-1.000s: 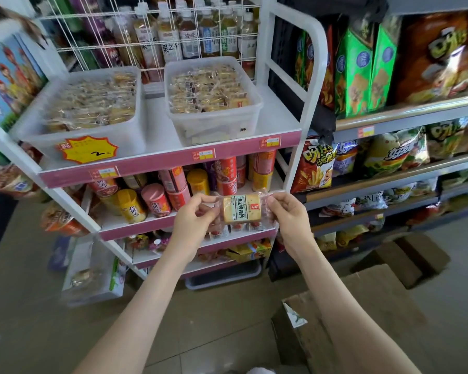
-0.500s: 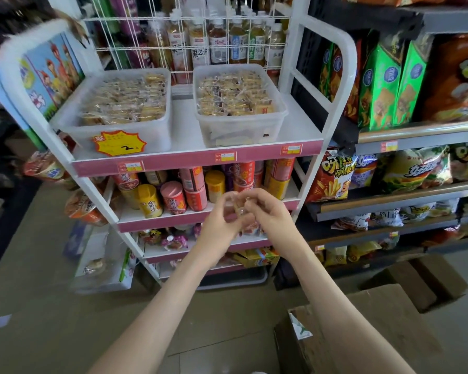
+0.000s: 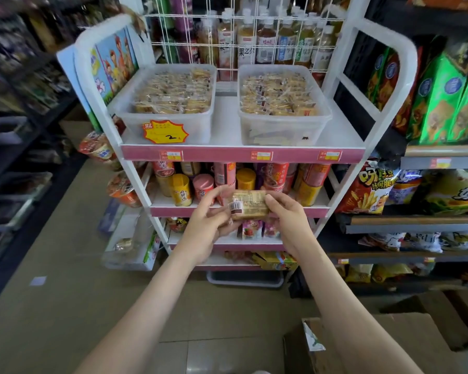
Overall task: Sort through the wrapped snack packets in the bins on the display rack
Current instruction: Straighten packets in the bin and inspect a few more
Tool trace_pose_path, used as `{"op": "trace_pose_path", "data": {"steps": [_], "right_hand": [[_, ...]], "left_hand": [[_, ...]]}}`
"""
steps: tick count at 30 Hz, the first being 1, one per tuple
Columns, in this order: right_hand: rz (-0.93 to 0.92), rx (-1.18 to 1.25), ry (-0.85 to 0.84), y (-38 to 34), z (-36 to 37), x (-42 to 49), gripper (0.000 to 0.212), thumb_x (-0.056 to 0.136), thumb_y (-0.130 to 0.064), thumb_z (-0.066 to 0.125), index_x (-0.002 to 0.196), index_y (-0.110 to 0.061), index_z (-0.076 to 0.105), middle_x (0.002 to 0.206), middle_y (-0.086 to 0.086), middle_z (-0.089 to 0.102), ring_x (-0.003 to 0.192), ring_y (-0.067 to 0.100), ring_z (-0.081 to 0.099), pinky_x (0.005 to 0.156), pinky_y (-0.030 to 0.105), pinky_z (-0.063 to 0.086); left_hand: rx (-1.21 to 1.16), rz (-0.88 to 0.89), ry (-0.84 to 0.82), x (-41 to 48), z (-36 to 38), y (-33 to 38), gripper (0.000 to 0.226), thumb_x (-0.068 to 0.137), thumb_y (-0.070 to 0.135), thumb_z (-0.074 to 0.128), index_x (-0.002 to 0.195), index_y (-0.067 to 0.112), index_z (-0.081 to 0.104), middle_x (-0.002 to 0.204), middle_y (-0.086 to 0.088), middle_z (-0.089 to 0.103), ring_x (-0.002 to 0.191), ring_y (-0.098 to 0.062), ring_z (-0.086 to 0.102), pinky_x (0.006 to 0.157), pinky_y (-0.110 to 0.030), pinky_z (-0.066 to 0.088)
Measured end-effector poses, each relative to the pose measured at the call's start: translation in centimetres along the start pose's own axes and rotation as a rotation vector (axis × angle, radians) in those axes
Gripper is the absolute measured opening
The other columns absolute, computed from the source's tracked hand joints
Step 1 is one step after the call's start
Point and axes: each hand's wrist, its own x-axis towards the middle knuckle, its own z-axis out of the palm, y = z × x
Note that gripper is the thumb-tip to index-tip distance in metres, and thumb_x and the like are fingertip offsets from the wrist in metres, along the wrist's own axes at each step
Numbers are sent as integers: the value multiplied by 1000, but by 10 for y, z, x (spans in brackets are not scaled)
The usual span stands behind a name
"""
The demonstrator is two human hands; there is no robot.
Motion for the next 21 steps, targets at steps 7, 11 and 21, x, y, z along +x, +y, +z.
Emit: {"op": "trace_pose_path", "data": {"steps": [7,11,21], "right_hand": [[-47,-93,28,-6,8,6,17,96,-10,54,99,-15,70,99,4,71,98,21,66,80,32,56],[-12,-42,-2,-10,10,10,16,96,-9,53,97,-11,69,101,9,71,101,28,65,91,44,54],[-20,196,-151,-29,14,8,17,98,-2,46,93,-2,63,89,10,71,85,20,68,86,39,55]], "left_hand": [[-15,0,36,0,-10,1,50,95,-8,47,116,35,58,116,-14,67,102,-24,69,75,-31,59],[-31,10,38,2,-13,4,51,96,-11,44,118,33,58,123,-14,63,103,-24,69,80,-35,59],[-67,27,38,7,-12,14,51,96,-12,40,122,30,54,115,-9,68,103,-23,69,77,-31,59]]}}
